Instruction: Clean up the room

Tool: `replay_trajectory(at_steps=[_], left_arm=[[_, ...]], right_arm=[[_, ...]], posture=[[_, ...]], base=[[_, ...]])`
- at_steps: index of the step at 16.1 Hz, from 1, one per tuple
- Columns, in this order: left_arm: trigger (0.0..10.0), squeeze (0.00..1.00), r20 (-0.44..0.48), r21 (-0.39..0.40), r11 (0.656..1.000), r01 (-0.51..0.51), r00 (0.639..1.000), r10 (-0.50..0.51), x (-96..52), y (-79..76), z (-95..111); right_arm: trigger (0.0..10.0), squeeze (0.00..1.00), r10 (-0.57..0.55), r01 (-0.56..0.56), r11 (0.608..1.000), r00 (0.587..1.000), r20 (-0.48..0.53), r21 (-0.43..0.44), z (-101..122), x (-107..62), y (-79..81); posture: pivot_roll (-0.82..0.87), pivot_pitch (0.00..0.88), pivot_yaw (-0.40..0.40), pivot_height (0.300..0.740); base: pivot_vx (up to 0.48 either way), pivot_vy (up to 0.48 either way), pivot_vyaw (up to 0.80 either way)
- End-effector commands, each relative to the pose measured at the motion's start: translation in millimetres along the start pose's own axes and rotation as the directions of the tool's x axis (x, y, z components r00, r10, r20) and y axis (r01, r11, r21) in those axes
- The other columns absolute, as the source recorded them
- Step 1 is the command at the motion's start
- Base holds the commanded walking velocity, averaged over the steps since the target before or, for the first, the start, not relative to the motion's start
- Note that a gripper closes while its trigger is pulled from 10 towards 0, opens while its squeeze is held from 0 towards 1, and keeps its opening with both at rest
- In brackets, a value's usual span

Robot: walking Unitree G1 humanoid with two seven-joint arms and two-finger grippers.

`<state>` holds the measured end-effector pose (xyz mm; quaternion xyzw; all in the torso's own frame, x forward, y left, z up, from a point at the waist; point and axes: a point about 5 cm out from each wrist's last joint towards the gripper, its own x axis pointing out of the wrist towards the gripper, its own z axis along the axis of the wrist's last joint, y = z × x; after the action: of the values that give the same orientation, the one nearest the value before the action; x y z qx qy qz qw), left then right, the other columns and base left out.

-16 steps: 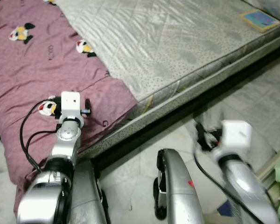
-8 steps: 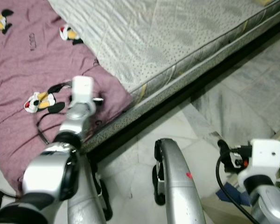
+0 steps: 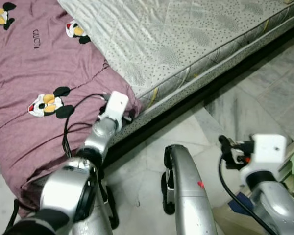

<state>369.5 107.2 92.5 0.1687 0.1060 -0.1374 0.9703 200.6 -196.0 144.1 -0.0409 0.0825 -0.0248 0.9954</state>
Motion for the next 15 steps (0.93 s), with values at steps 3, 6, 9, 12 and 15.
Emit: replay_trajectory(at_steps=[3, 6, 9, 12, 15], left_arm=[[10.0, 0.00, 0.132, 0.039, 0.996, -0.081, 0.988, 0.075, -5.6, 7.5, 5.7], [10.0, 0.00, 0.240, -0.039, 0.978, -0.203, 0.949, 0.206, -17.4, 30.7, 10.3], [10.0, 0.00, 0.329, -0.104, 0.950, -0.294, 0.891, 0.312, -50.6, 41.8, 0.9], [10.0, 0.00, 0.324, -0.303, 0.871, -0.386, 0.818, 0.475, -98.4, 62.8, -15.8], [10.0, 0.00, 0.283, -0.317, 0.830, -0.459, 0.789, 0.545, -129.1, 72.7, -30.2]], right_arm=[[10.0, 0.00, -0.002, 0.001, 1.000, 1.000, 0.028, 0.027, -0.3, 14.2, 9.6], [10.0, 0.00, 0.015, -0.018, 0.998, 0.998, 0.057, 0.059, -1.2, 30.0, 22.7], [10.0, 0.00, 0.036, -0.043, 0.995, 0.996, 0.082, 0.090, -2.0, 47.0, 34.9], [10.0, 0.00, 0.067, -0.079, 0.991, 0.991, 0.118, 0.104, -0.2, 67.4, 48.6], [10.0, 0.00, 0.079, -0.095, 0.990, 0.986, 0.145, 0.102, 0.1, 80.3, 56.3]], posture=[[-0.25, 0.236, 0.037, 0.537], [-0.20, 0.180, 0.045, 0.537], [-0.13, 0.109, 0.030, 0.537], [-0.08, 0.053, 0.006, 0.537], [-0.04, 0.024, -0.013, 0.537]], base=[[0.000, 0.000, 0.00], [0.000, 0.000, 0.00], [0.000, 0.000, 0.00], [0.000, 0.000, 0.00], [0.000, 0.000, 0.00]])
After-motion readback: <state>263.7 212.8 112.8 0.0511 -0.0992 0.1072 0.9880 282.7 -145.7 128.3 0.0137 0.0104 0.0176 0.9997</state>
